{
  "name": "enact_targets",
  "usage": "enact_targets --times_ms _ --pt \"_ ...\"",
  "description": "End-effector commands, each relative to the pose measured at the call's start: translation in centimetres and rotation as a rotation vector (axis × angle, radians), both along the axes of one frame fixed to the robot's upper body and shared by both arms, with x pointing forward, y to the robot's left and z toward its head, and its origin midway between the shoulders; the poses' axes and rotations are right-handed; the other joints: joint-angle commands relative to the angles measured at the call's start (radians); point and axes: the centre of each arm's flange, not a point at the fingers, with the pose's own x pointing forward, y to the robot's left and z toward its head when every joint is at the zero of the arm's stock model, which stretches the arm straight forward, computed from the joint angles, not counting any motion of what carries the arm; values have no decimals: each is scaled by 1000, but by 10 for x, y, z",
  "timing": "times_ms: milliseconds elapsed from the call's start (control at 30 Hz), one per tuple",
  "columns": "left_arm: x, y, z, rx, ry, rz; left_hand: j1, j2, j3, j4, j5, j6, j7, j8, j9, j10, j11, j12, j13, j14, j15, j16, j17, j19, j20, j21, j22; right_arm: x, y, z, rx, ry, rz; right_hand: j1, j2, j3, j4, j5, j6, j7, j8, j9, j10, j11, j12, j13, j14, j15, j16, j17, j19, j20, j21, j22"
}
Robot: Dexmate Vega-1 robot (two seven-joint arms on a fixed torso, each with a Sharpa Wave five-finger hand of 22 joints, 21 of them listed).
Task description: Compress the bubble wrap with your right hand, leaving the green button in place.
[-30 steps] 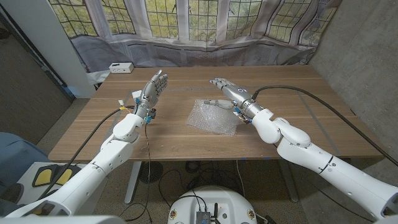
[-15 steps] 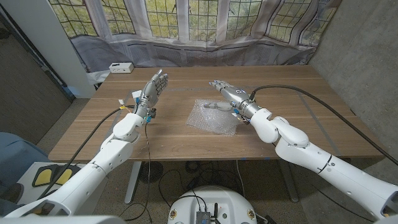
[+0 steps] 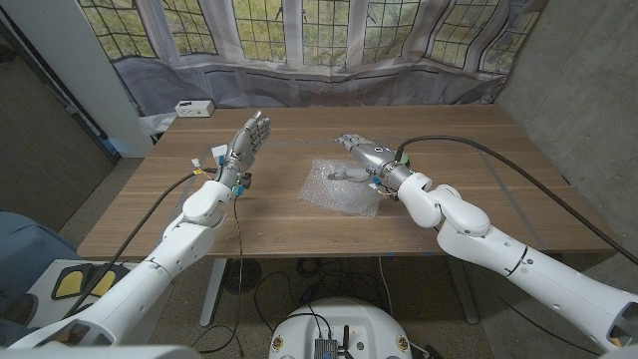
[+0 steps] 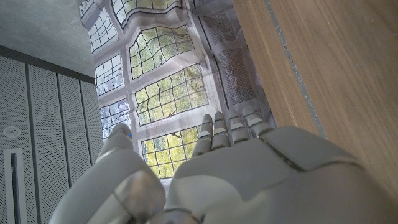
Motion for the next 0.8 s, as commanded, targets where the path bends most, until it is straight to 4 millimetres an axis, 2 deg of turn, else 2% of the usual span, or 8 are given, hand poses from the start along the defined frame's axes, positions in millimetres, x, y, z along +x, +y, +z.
enact_targets --times_ms 33,333,633,800 --pt "1 0 -1 -5 -2 -2 -2 9 1 -5 -3 6 1 -1 4 11 4 -2 1 4 3 -1 5 0 10 -2 5 7 2 -7 -27 39 -35 15 -3 7 0 5 -17 -3 3 4 -11 4 -2 2 -12 2 -2 3 -10 16 -4 3" --pt "-1 -2 -2 0 -8 -8 -1 10 1 -6 -4 8 1 -1 4 12 3 -2 1 4 5 -2 5 1 11 -2 5 12 5 -14 -36 58 -48 21 -3 9 1 6 -25 -5 3 5 -19 0 -1 2 -15 2 -1 3 -10 22 -5 3" --pt "-1 -6 -1 2 -8 -15 -1 10 1 -8 -4 9 -1 -2 4 12 5 -3 1 5 4 -2 5 5 23 -1 5 18 4 -20 -43 78 -68 29 -3 11 2 7 -29 -6 5 5 -19 1 2 3 -16 1 1 4 -8 23 -4 3" --pt "-2 -7 -1 1 -8 -15 -1 10 0 -9 -4 10 1 -1 4 13 7 -3 2 5 5 -2 5 6 12 -1 5 21 4 -23 -53 95 -73 33 -3 12 2 8 -30 -6 6 6 -21 0 3 3 -16 -1 2 4 -7 25 -3 3"
